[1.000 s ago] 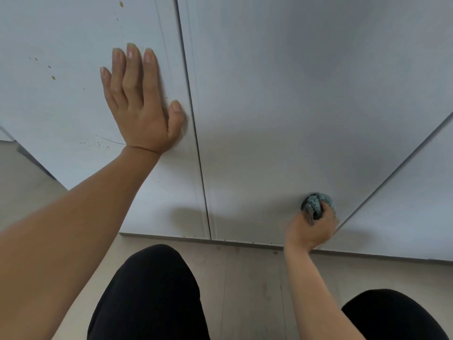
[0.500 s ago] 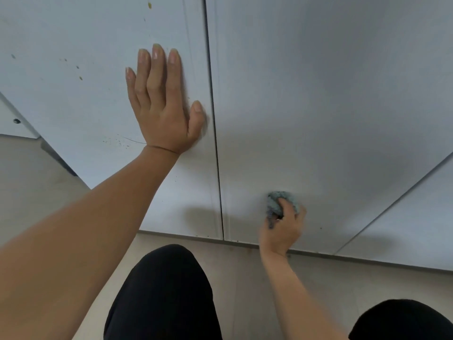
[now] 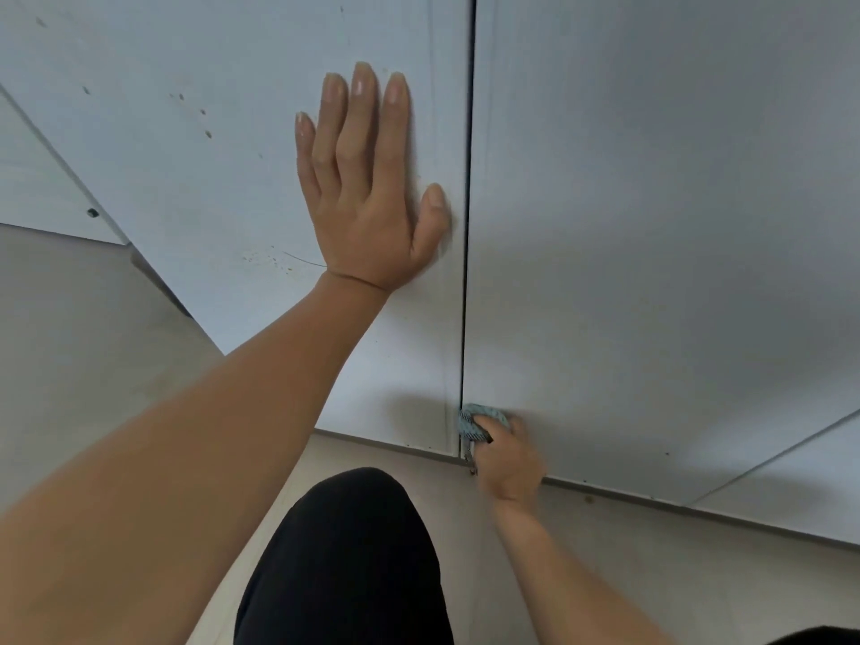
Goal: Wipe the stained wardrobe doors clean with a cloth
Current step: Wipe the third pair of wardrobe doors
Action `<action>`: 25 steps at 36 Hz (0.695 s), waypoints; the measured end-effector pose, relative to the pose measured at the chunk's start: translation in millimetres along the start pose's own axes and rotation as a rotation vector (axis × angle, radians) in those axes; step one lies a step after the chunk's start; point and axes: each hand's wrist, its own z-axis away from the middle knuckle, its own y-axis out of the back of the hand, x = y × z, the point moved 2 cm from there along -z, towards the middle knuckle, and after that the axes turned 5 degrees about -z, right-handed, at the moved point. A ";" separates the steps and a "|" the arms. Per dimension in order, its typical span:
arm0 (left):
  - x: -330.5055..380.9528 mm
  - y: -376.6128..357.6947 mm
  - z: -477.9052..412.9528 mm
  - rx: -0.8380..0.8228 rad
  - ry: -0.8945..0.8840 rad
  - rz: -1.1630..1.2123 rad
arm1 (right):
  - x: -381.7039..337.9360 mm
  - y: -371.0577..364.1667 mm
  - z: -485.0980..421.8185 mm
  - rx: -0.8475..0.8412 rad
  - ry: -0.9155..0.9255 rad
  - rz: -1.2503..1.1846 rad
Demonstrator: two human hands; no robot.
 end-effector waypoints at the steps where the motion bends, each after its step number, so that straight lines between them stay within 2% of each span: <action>1: -0.3 -0.2 0.3 -0.002 -0.002 0.002 | 0.1 -5.0 5.5 -0.029 -0.127 -0.020; 3: -0.8 -0.7 0.4 0.001 0.000 0.013 | -6.2 -7.9 8.0 0.058 -0.174 -0.098; 5: -2.4 -0.1 0.8 -0.001 0.006 0.012 | -13.5 -6.5 4.9 0.190 -0.104 -0.223; 8: -2.9 1.2 0.6 -0.004 0.005 0.013 | -16.0 -10.3 -0.6 0.271 -0.092 -0.265; 10: -1.9 1.5 0.5 -0.013 0.003 0.030 | -6.2 -19.4 -1.3 0.252 -0.228 -0.301; 13: -1.8 1.0 0.3 -0.017 0.011 0.030 | 7.3 -29.2 7.5 0.168 -0.549 -0.376; 14: -1.7 1.0 0.2 -0.016 0.012 0.029 | 9.4 -28.0 10.9 0.185 -0.585 -0.411; 19: -1.4 1.4 1.2 0.003 0.008 0.022 | -9.0 18.6 7.5 0.437 -0.469 -0.717; 21: -1.1 2.2 0.9 0.006 0.011 0.038 | -10.7 27.2 -1.5 0.536 -0.507 -0.859; 23: -1.9 3.3 0.9 0.011 0.015 0.043 | -10.5 18.0 -2.3 0.524 -0.583 -0.887; 25: -1.6 3.1 0.4 0.017 0.010 0.045 | 5.3 -1.8 5.0 0.506 -0.736 -0.949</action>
